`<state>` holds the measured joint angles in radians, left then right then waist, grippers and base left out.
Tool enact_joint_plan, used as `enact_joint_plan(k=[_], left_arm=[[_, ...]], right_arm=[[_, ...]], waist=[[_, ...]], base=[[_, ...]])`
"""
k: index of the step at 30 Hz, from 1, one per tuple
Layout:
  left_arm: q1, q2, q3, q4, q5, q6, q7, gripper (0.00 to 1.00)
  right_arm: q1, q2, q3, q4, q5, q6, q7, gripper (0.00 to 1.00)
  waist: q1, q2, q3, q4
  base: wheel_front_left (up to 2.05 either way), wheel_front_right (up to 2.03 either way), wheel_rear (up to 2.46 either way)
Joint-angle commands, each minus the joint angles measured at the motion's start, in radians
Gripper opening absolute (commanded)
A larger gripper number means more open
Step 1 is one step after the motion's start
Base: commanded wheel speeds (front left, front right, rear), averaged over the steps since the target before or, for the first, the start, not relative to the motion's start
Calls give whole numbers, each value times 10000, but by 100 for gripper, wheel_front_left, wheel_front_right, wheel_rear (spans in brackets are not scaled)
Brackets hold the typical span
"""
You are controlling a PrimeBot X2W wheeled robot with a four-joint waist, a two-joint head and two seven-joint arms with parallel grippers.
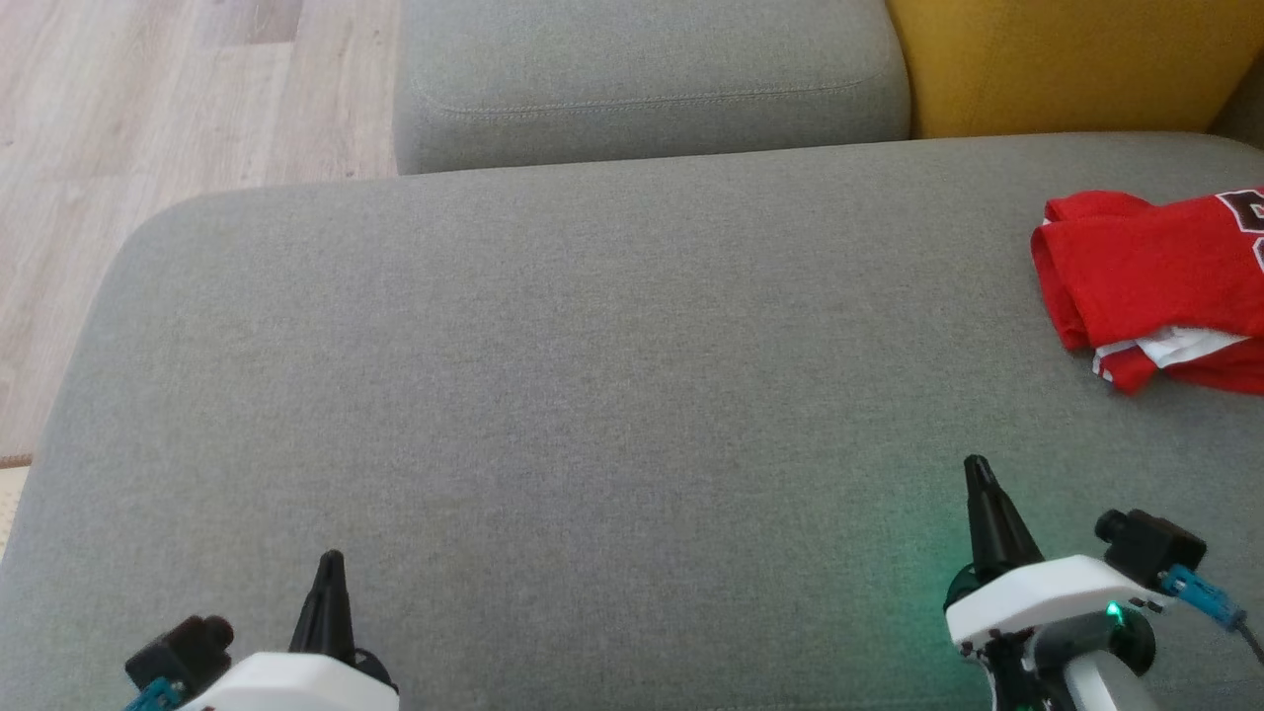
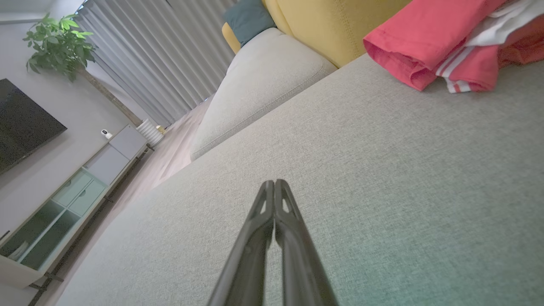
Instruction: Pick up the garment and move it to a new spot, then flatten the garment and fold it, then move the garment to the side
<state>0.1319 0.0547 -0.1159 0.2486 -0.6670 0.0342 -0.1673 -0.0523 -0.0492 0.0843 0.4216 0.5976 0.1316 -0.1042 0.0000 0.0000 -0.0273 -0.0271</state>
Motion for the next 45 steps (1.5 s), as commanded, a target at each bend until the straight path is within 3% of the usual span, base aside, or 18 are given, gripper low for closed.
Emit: enact_joint_plan(k=[1, 45], left_arm=[[-562, 114, 196, -294, -199, -51, 36, 0], [-1441, 169, 1039, -180, -4854, -832, 1241, 0]], right_arm=[[-510, -56, -39, -390, 213, -3, 39, 0], [-529, -58, -957, -1065, 5073, -6, 1057, 0]], waist=[[0, 0, 2, 2], [0, 0, 150, 133]], base=[[0, 0, 0], [0, 0, 0]])
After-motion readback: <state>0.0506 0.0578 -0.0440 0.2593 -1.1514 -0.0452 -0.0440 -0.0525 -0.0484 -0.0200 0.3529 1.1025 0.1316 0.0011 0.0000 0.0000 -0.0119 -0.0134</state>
